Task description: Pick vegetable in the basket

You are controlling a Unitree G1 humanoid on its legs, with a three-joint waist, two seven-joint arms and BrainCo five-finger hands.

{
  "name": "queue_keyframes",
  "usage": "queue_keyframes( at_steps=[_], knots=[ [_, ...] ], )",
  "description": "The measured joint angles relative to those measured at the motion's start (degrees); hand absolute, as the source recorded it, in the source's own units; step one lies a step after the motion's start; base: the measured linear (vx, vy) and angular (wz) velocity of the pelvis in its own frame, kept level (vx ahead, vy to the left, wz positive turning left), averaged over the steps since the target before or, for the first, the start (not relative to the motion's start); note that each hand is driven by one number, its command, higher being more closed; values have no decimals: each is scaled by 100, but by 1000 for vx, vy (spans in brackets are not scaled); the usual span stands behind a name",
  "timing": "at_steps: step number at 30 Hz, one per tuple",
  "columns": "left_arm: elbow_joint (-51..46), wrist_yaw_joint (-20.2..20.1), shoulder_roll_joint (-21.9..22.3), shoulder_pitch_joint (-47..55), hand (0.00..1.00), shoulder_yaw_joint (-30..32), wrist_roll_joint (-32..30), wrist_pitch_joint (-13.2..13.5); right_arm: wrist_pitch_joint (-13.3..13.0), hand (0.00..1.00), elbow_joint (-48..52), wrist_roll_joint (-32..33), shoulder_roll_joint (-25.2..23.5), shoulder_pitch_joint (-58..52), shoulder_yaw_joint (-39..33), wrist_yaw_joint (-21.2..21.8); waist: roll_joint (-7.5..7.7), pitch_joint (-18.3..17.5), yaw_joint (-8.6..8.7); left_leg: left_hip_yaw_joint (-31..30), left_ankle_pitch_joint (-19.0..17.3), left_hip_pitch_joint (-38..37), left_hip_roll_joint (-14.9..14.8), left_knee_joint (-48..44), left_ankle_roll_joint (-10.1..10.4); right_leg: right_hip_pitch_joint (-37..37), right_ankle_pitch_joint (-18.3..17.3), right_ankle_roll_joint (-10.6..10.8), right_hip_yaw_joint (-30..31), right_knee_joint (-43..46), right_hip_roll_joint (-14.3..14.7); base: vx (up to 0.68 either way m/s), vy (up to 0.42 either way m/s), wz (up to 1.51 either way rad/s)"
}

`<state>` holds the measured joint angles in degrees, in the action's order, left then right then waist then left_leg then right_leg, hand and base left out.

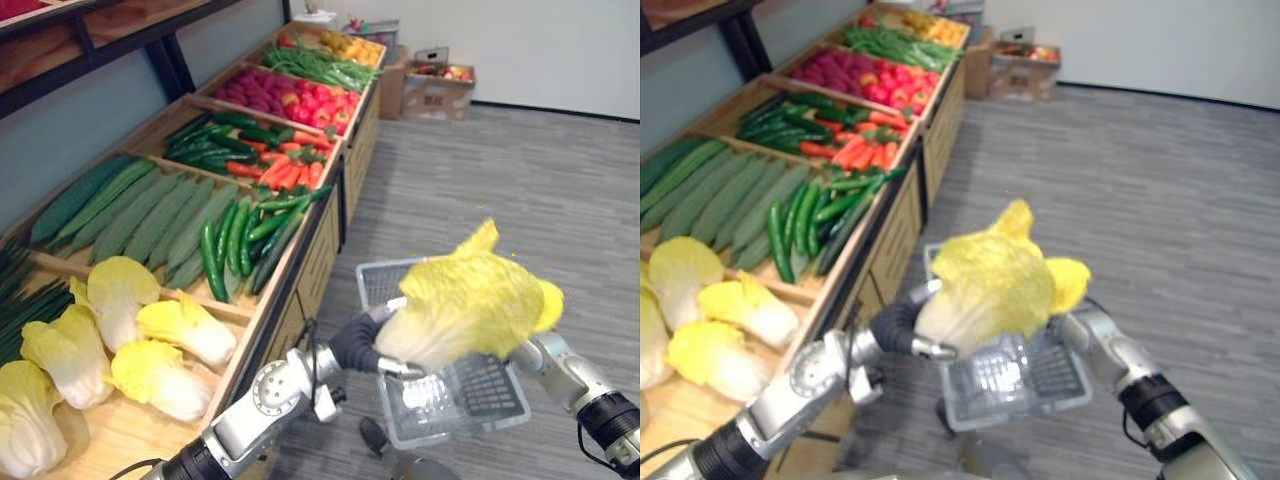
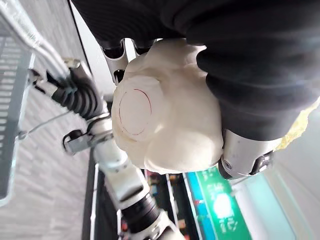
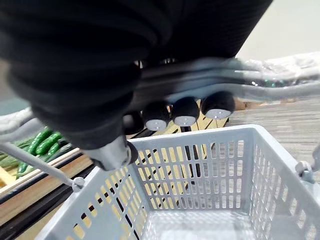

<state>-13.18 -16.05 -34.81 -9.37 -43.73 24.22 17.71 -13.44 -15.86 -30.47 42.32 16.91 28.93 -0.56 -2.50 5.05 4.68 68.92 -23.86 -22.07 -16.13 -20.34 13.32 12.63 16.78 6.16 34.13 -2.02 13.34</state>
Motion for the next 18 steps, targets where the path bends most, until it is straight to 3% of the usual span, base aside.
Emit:
queue_keyframes(
  at_steps=[3,10,18],
  knots=[
    [362,-76,-165,-37,100,-539,-322,2,-110,100,139,174,142,216,371,162,11,2,4,129,-39,-19,-14,-90,69,39,-34,-14,74,6,53,13,-25,-20],
    [850,-191,-184,-59,100,-1243,-792,15,-183,100,207,184,211,532,435,240,10,0,121,120,-66,78,-129,-200,116,143,7,-7,-33,25,81,33,-23,0],
    [1382,-160,-94,-66,100,-1504,-1438,37,-173,100,207,412,204,570,405,240,8,-2,134,74,-65,88,-161,-195,116,124,30,-37,-124,25,50,49,-4,5]
  ],
)
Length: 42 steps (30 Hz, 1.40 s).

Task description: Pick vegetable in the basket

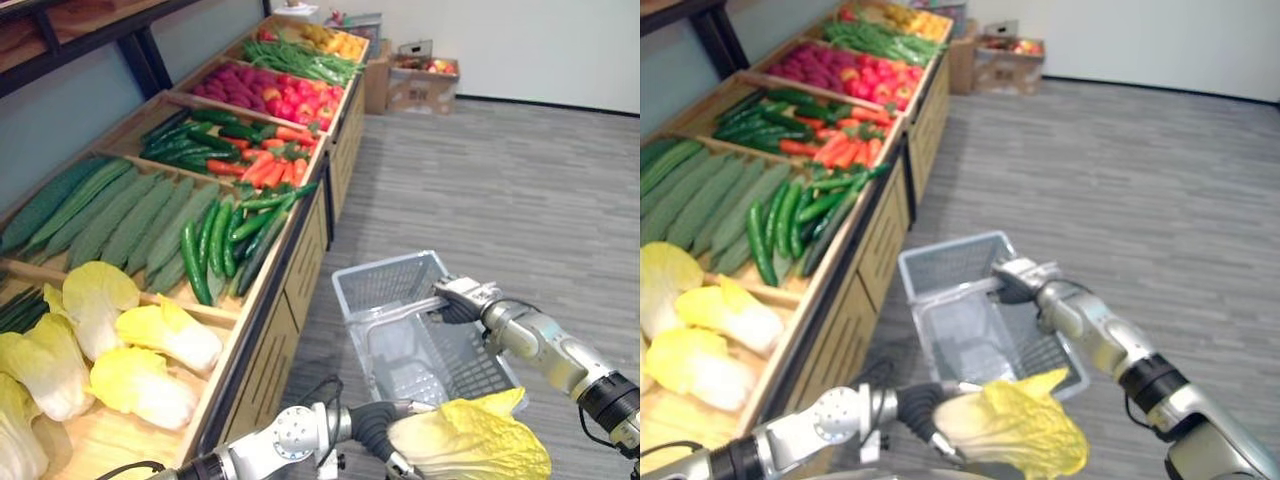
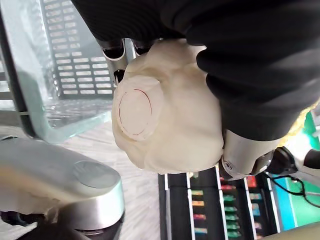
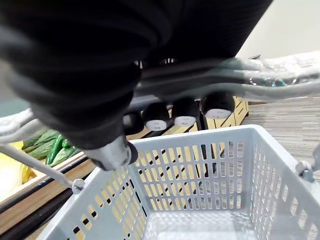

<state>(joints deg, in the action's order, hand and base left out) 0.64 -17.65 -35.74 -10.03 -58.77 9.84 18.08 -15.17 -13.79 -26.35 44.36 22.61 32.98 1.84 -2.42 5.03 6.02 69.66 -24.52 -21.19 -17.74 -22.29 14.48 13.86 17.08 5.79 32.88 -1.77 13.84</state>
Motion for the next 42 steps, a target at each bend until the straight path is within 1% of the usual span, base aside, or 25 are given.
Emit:
queue_keyframes(
  at_steps=[3,5,7,8,10,12,13,15,18,19,20,21,24,29,33,36,38,42],
  knots=[
    [292,138,214,-5,100,34,-236,1,1,100,0,31,-53,-40,-90,8,0,0,5,-105,0,23,1,10,0,-19,0,-1,-78,0,-51,19,-6,15],
    [614,290,485,-1,100,216,-525,-9,22,100,1,44,-77,-46,-114,11,5,1,0,-202,-3,85,7,8,-7,-19,-8,1,-148,-18,-117,5,-20,25],
    [880,409,846,10,100,556,-710,-68,33,100,0,43,-167,-166,-217,41,7,3,-10,-296,-3,139,9,8,-10,-21,-7,0,-216,-51,-177,-2,-21,22],
    [956,436,933,18,100,698,-785,-87,43,100,-1,43,-217,-219,-284,60,8,3,-10,-325,-2,162,9,8,-12,-21,-6,0,-230,-65,-194,6,-17,20],
    [1283,645,1365,18,100,1198,-1024,-165,94,100,-45,47,-382,-388,-496,105,9,8,6,-435,3,237,21,19,-23,-20,4,0,-268,-121,-250,12,-12,16],
    [1541,790,1644,10,100,1494,-1311,-255,117,100,-123,48,-464,-430,-600,122,9,28,20,-507,11,282,45,38,-39,-19,23,-6,-274,-152,-286,16,-2,11],
    [1632,822,1762,9,100,1571,-1355,-264,120,100,-162,48,-490,-431,-638,123,12,45,38,-556,19,305,64,57,-53,-19,36,-9,-281,-172,-315,13,3,18],
    [1893,943,2096,8,100,1857,-1624,-360,187,100,-360,47,-523,-440,-827,128,18,178,69,-699,46,394,175,143,-112,-11,63,18,-326,-233,-440,3,7,23],
    [2178,1115,2442,-17,100,2091,-1927,-500,288,100,-622,46,-551,-449,-1021,184,18,336,109,-816,55,467,297,224,-172,-12,100,70,-360,-329,-589,3,10,16],
    [2238,1145,2482,-37,100,2108,-1976,-513,307,100,-661,46,-551,-450,-1064,207,18,359,124,-842,50,491,311,221,-182,-8,108,81,-362,-346,-612,7,9,11],
    [2323,1207,2518,-113,100,2093,-2035,-588,331,100,-726,46,-552,-465,-1159,233,23,426,145,-902,37,514,332,218,-207,-9,116,91,-382,-354,-645,9,8,10],
    [2400,1272,2556,-173,0,2119,-2159,-632,370,100,-743,45,-551,-503,-1254,237,23,477,147,-917,31,525,351,216,-219,-8,120,98,-391,-360,-671,10,9,8],
    [2538,1298,2634,-317,0,2133,-2448,-713,463,100,-761,44,-547,-523,-1304,241,23,507,147,-930,11,597,399,204,-258,35,145,134,-387,-411,-732,0,0,0],
    [2565,1312,2714,-494,0,2132,-2909,-719,468,100,-767,44,-551,-534,-1474,243,21,623,149,-949,-26,631,424,147,-313,55,157,153,-386,-411,-778,19,7,1],
    [2565,1312,2712,-576,0,2132,-3112,-716,467,100,-780,44,-553,-662,-1570,253,18,627,141,-1199,-75,722,405,77,-378,51,159,156,-435,-411,-815,24,-4,11],
    [2565,1311,2707,-596,0,2125,-3139,-715,466,100,-894,44,-553,-722,-1577,255,17,628,142,-1256,-100,767,393,15,-398,52,161,159,-475,-412,-854,15,-1,9],
    [2563,1311,2706,-644,0,2086,-3139,-705,467,100,-949,44,-554,-785,-1707,255,15,629,145,-1368,-115,811,389,-24,-413,42,165,165,-548,-412,-906,12,-1,19],
    [2432,1325,2678,-648,0,2068,-3158,-698,468,100,-994,44,-554,-825,-1740,254,-2,638,135,-1456,-213,831,265,-229,-420,-23,165,166,-617,-413,-908,6,1,11]
  ],
)
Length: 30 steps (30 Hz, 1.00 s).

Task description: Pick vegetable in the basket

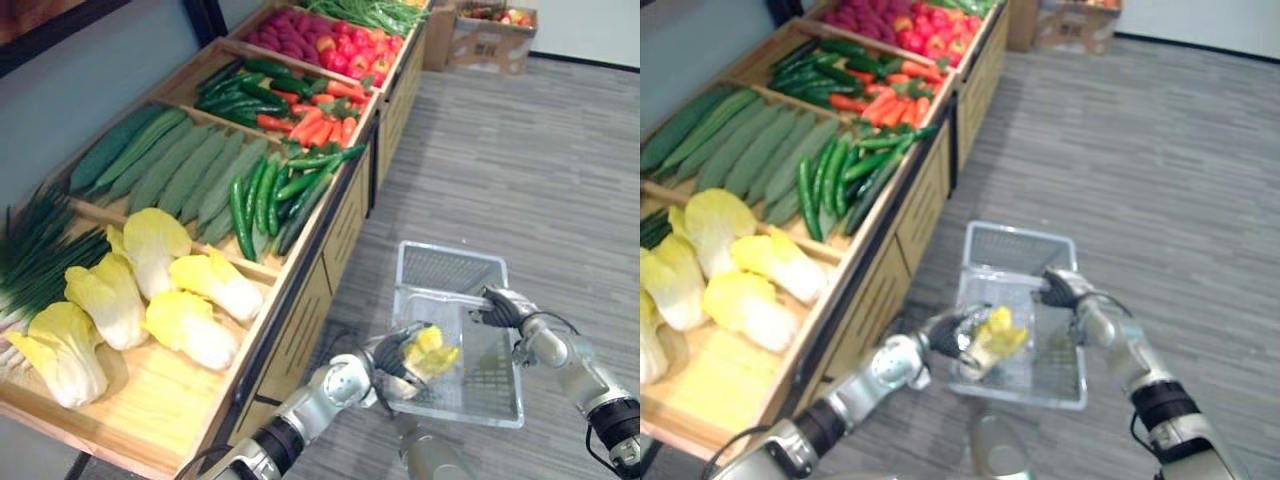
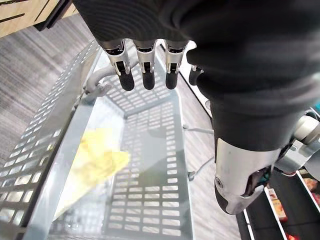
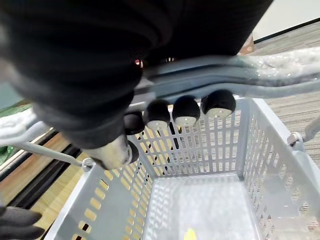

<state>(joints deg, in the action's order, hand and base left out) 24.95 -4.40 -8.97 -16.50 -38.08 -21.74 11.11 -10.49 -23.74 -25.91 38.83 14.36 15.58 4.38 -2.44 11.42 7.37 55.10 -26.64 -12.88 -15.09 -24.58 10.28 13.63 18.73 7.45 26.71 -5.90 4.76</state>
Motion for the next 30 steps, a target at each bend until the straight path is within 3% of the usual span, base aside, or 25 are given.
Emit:
queue_keyframes(
  at_steps=[5,8,12,13,15,16,19,21,22,23,24,25,27,30],
  knots=[
    [-1153,78,-216,-2,0,-7,-94,86,-26,100,-346,2,-58,-211,-202,-6,-32,-2,-90,-327,-14,130,-70,-96,-31,-77,-5,-9,-285,0,-108,4,10,32],
    [-2350,88,-601,20,0,41,598,368,5,100,-422,-6,-58,-608,-525,-12,-114,-32,-293,-594,-12,155,-186,-160,-33,-236,-39,-59,-595,0,-163,4,16,47],
    [-3297,183,-1079,295,0,412,1430,511,7,100,-518,-4,-243,-873,-1100,-41,-170,-76,-343,-970,32,266,-211,-154,-82,-359,-91,-125,-977,-2,-288,6,17,56],
    [-3671,239,-1250,522,0,757,1718,518,21,100,-664,5,-435,-1051,-1498,-163,-177,-119,-444,-1181,67,359,-211,-149,-109,-398,-111,-152,-1165,-3,-357,-3,10,53],
    [-4010,401,-1373,859,0,1183,1714,528,45,100,-874,126,-646,-1280,-1883,-286,-172,-218,-568,-1457,131,515,-172,-107,-143,-409,-136,-185,-1425,-6,-467,4,0,132],
    [-4323,715,-1356,1640,0,2049,1678,630,81,100,-1579,122,-1160,-1693,-2554,-545,-59,-436,-640,-2282,423,759,80,241,-243,-587,-279,-238,-2134,-12,-813,17,-13,198],
    [-4518,1121,-1312,1894,0,2540,1560,682,154,100,-1923,115,-1329,-1832,-2646,-664,23,-479,-777,-2610,545,834,219,377,-291,-673,-349,-240,-2390,-12,-947,-7,-18,98],
    [-4506,1153,-1003,2183,0,3054,1359,752,129,100,-2590,105,-1462,-1896,-3076,-698,141,-650,-809,-3041,762,994,440,659,-374,-684,-464,-243,-2773,-13,-1190,-2,15,106],
    [-4493,1327,-561,2359,0,3663,1279,730,165,100,-2976,107,-1644,-2022,-3669,-802,184,-781,-732,-3456,905,1164,585,829,-431,-716,-564,-202,-3170,-13,-1333,29,-4,173],
    [-4410,1605,-152,2459,0,4334,1176,675,233,100,-3272,120,-1839,-2202,-4256,-949,200,-815,-779,-3778,1009,1244,668,916,-442,-811,-581,-195,-3480,-12,-1426,32,3,149],
    [-4393,1748,-53,2551,0,4645,1154,639,276,100,-3415,126,-1902,-2242,-4402,-987,209,-818,-851,-3866,1038,1247,679,954,-440,-849,-584,-191,-3567,-12,-1432,26,3,96],
    [-4301,1924,0,2681,0,5052,1148,601,351,100,-3599,153,-1967,-2261,-4558,-1078,224,-822,-955,-3979,1087,1247,682,988,-435,-908,-608,-171,-3667,-12,-1435,18,-20,64],
    [-3665,2251,-3,2808,0,5806,839,440,454,100,-3768,237,-1988,-2306,-4671,-1149,253,-844,-993,-4278,1213,1244,740,1158,-441,-1066,-658,-174,-3987,-13,-1494,9,-30,74],
    [-2764,2494,22,2789,0,6323,502,211,495,100,-3768,224,-2017,-2340,-4668,-1163,322,-897,-1024,-4464,1329,1266,765,1304,-439,-1088,-696,-223,-4172,-14,-1518,-9,-26,35]
  ],
)
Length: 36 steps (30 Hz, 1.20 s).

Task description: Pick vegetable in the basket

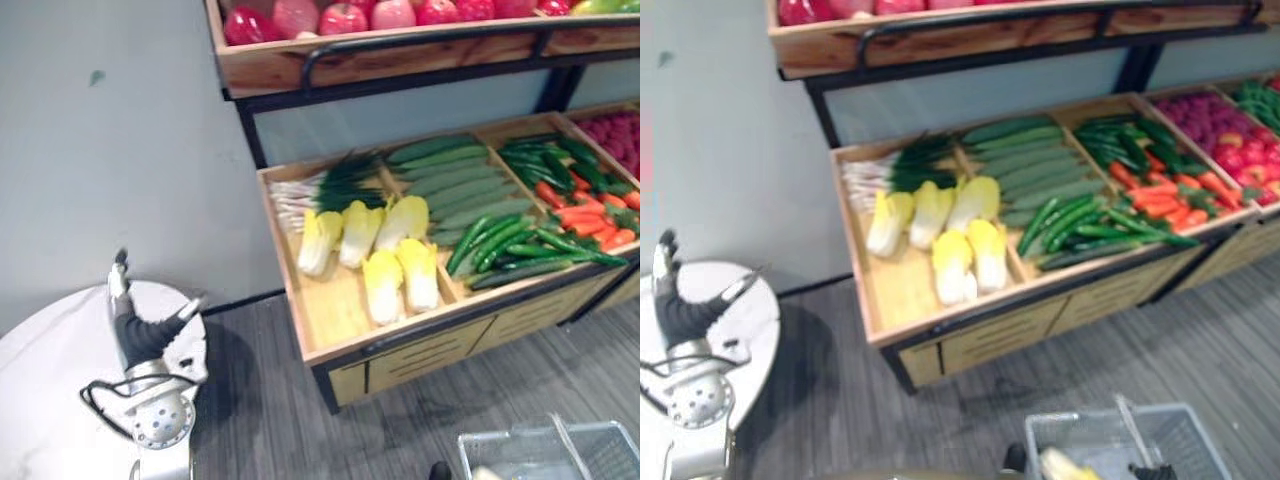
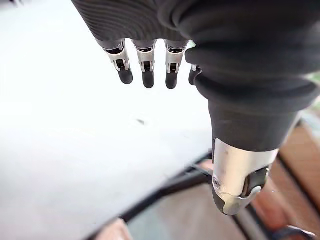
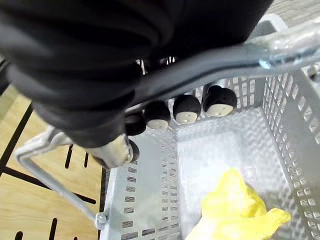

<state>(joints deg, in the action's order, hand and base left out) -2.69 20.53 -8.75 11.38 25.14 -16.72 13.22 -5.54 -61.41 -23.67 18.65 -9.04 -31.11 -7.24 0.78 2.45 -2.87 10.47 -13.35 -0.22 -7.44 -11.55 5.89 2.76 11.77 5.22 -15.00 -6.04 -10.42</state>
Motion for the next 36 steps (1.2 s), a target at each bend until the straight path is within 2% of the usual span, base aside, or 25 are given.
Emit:
queue_keyframes(
  at_steps=[2,4,5,6,7,8,9,10,12,14,18,20,21,23,24,26,27,28,30,31,32,33,34,35,36],
  knots=[
    [685,209,57,5,0,336,-37,-145,-6,100,1,38,-90,-29,-30,-26,53,-115,34,-51,96,-4,1,145,17,2,-45,-13,-93,-2,4,9,-41,23],
    [1784,465,169,-34,0,891,23,-456,-5,100,18,205,-263,-60,-124,-165,112,-305,114,-166,185,-20,-10,293,37,-7,-71,-10,-218,-3,24,27,-42,19],
    [2055,509,187,-40,0,997,34,-493,-5,100,19,247,-298,-68,-140,-190,115,-347,112,-171,208,-32,-10,339,39,-5,-75,-9,-233,-4,24,18,-32,13],
    [2664,582,184,-38,0,1205,70,-512,-5,100,31,361,-367,-60,-166,-218,199,-347,111,-182,246,-50,-7,401,38,-6,-84,-4,-256,-4,23,6,-20,6],
    [3164,637,182,-37,0,1378,141,-525,2,100,32,397,-416,-34,-199,-262,150,-387,109,-182,271,-92,1,459,41,-22,-91,3,-257,-4,21,0,-18,5],
    [3811,658,185,-20,0,1594,248,-595,-7,100,34,397,-426,-31,-207,-276,246,-388,114,-180,273,-101,8,501,38,-14,-148,-17,-259,-5,13,0,0,0],
    [4127,656,181,-12,0,1698,300,-626,-8,100,33,398,-434,-29,-206,-276,259,-399,115,-181,274,-113,13,531,40,-13,-160,-6,-259,-6,9,0,0,0],
    [4757,606,174,14,0,1909,377,-641,-14,100,26,403,-448,5,-206,-276,198,-444,116,-178,279,-120,14,549,57,-14,-166,-4,-261,-7,10,0,0,0],
    [5476,538,173,74,0,2095,574,-678,-14,100,6,407,-449,70,-206,-285,209,-439,123,-169,277,-133,13,561,61,-10,-168,1,-240,-8,14,9,1,-4],
    [6054,356,192,276,0,2010,643,-872,-14,100,-32,406,-449,173,-200,-347,229,-431,125,-95,299,-248,5,639,51,-29,-168,29,-152,-7,36,35,7,-15],
    [6334,75,200,358,0,1785,515,-962,-46,100,-89,407,-436,309,-162,-380,274,-386,144,180,269,-458,-17,722,73,-22,-165,30,118,-6,94,27,12,-33],
    [6337,-45,213,348,0,1576,512,-961,-67,100,-147,409,-428,333,-120,-392,235,-378,149,312,235,-571,-29,701,83,-48,-168,26,228,-3,122,26,19,-38],
    [6329,-121,260,292,0,1265,434,-949,-79,100,-186,430,-399,331,-92,-397,174,-316,199,374,-51,-508,-129,261,88,-108,-241,24,302,78,163,2,31,-28],
    [6316,-164,309,195,0,1034,408,-940,-79,100,-187,445,-372,327,-92,-420,73,-233,273,381,-328,-380,-256,-239,87,-87,-362,47,332,304,208,-30,39,-17],
    [6307,-213,342,69,0,742,316,-929,-77,100,-170,455,-374,307,-90,-430,-12,-107,393,403,-610,-302,-390,-738,66,-1,-471,107,418,664,251,-55,68,-21],
    [6307,-277,330,-62,0,327,175,-910,-76,100,155,453,-465,279,42,-430,1,-47,432,671,-860,-76,-471,-1209,4,382,-470,151,768,1010,284,-91,119,-68],
    [6309,-284,306,-91,0,191,158,-893,-76,100,309,452,-502,280,113,-432,38,1,432,810,-923,-6,-475,-1321,-30,525,-406,191,931,1045,288,-143,157,-122],
    [6311,-291,219,-202,0,-79,-33,-871,-76,100,648,450,-568,290,342,-439,130,161,441,1121,-1027,68,-487,-1491,-91,735,-95,231,1290,971,326,-234,181,-148],
    [6305,-288,62,-404,0,-327,-241,-878,-84,100,1101,435,-637,282,785,-483,260,285,470,1755,-1087,203,-479,-1626,-246,1017,1062,319,1788,357,452,-305,185,-176],
    [6281,-285,-30,-402,0,-501,-260,-873,-85,100,1354,394,-679,428,1159,-488,199,401,416,2375,-982,185,-634,-1533,-418,1185,1510,-304,1704,137,563,-282,146,-198],
    [6290,-281,-71,-509,0,-509,-323,-869,-84,100,1460,343,-660,545,1302,-528,176,569,435,2834,-918,87,-735,-1401,-445,1489,315,-722,660,1375,645,-256,152,-201],
    [6284,-283,-52,-516,0,-518,-380,-866,-86,100,1484,325,-602,595,1310,-572,158,611,431,3066,-841,-32,-742,-1253,-445,1520,-258,-892,179,1991,625,-136,156,-190],
    [6215,-290,-34,-439,0,-644,-440,-871,-104,100,1489,248,-452,689,1448,-597,140,651,424,3531,-711,-316,-730,-1054,-475,1407,-1040,-1006,-694,2894,470,-104,144,-193],
    [6146,-298,-34,-316,0,-800,-446,-859,-121,100,1487,136,-350,748,1620,-600,143,648,426,3948,-688,-415,-795,-1144,-525,1289,-1454,-1201,-1259,3442,263,-88,109,-184],
    [6143,-309,-24,-288,0,-868,-444,-856,-130,100,1488,104,-328,790,1692,-600,143,647,436,4112,-700,-458,-824,-1198,-545,1272,-1643,-1263,-1463,3706,147,-96,0,-146]
  ],
)
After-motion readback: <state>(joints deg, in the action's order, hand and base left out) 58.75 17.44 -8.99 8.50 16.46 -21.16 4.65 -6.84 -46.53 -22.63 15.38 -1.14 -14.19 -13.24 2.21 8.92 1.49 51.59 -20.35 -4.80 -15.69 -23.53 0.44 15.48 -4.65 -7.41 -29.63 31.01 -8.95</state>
